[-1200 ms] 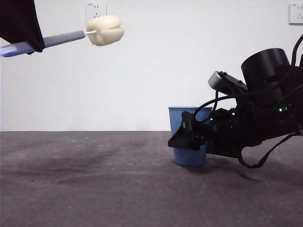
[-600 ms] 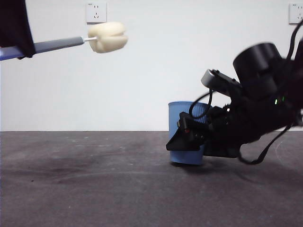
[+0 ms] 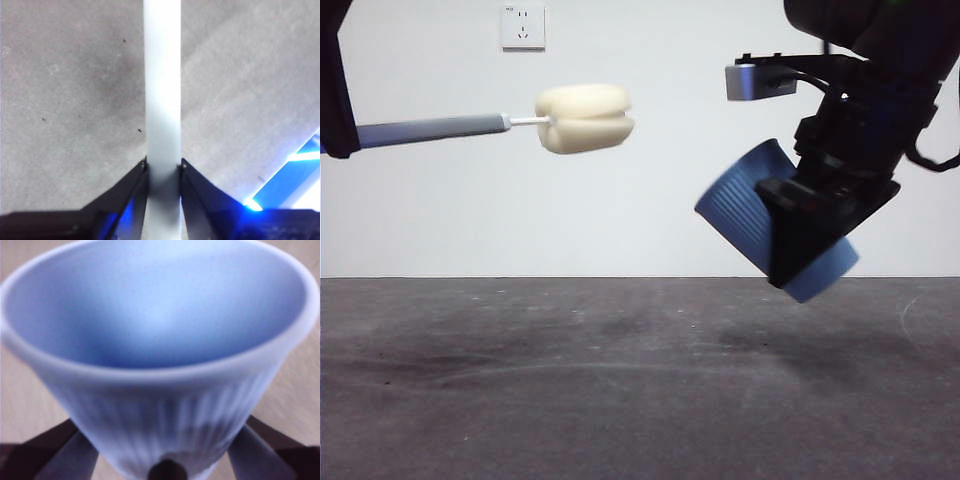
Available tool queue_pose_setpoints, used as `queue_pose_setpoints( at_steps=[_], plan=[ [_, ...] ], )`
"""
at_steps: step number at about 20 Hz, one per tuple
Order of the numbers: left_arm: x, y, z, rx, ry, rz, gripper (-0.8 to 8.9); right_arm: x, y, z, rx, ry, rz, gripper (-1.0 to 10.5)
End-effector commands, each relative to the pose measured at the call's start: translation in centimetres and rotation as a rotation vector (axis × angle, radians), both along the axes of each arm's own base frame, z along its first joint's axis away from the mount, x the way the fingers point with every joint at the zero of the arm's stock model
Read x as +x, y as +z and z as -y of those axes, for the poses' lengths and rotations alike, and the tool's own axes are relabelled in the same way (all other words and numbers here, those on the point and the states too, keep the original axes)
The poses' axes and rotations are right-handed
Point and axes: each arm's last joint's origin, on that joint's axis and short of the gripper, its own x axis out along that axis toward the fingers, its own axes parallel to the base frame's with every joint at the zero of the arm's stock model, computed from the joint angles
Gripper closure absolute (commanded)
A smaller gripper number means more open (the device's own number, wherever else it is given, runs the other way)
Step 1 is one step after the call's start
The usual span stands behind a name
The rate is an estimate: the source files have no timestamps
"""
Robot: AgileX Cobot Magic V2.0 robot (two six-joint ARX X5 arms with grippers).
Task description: Pick up the cup brush,pick up the cup,insert the brush into the cup,clean the cup,put the cup brush back,put the cup back to the fixed position on the table
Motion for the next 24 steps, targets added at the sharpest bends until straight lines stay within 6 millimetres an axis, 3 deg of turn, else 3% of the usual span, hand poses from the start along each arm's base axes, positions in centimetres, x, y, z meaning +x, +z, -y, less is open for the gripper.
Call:
queue_pose_setpoints(
  at_steps=[1, 6, 13, 24],
  plan=[
    [0.3, -0.7, 0.3, 0.05, -0.068, -0.031, 8.22, -0.2, 0.3, -0.4, -0.156, 0.1, 0.038, 9.6],
    [-0.1, -1.5, 1.9, 0.093, -0.181, -0.067, 8.22, -0.7, 0.9, -1.2, -0.411, 0.238, 0.116, 9.6],
    [0.0, -2.5, 3.5, 0.126, -0.243, -0.109, 8.22, -1.6, 1.3, -2.6, -0.601, 0.375, 0.194, 9.6],
    [1.2, -4.3, 6.7, 0.105, -0.273, -0.123, 8.22, -3.2, 1.4, -5.0, -0.695, 0.567, 0.272, 9.6]
  ],
)
